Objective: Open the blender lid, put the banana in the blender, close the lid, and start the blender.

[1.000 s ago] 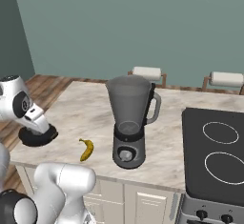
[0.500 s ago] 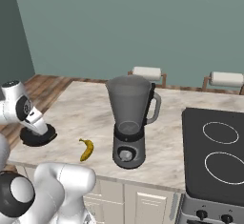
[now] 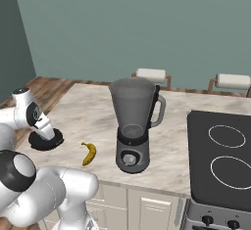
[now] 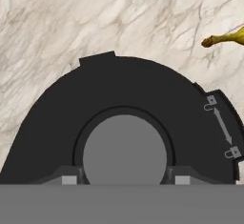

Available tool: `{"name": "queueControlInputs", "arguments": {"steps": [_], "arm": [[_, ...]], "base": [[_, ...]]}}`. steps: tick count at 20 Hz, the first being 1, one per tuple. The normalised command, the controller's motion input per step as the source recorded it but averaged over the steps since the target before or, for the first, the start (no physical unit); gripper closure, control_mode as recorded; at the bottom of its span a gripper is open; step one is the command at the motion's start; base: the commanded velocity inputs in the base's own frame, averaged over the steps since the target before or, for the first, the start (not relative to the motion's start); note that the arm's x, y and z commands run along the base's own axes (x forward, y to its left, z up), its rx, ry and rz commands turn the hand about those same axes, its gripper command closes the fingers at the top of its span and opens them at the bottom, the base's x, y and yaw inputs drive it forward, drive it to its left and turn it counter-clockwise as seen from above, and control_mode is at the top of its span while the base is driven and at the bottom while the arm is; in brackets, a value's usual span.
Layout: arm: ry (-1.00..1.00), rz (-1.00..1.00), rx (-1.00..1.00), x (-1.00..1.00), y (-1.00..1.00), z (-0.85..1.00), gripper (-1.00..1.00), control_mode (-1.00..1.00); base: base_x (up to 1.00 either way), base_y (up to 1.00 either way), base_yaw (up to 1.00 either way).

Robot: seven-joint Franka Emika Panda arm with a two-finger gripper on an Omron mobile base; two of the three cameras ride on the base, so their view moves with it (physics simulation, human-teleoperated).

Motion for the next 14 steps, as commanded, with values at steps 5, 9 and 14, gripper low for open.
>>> {"name": "queueControlInputs", "arguments": {"steps": [5, 9, 14], "arm": [[0.00, 0.00, 0.00, 0.23, 0.00, -0.24, 1.00, -1.00], [0.00, 0.00, 0.00, 0.04, 0.00, -0.24, 1.00, -1.00], [0.00, 0.00, 0.00, 0.00, 0.00, -0.29, 1.00, -1.00]], "base": [[0.00, 0.00, 0.00], [0.00, 0.00, 0.00], [0.00, 0.00, 0.00]]}}
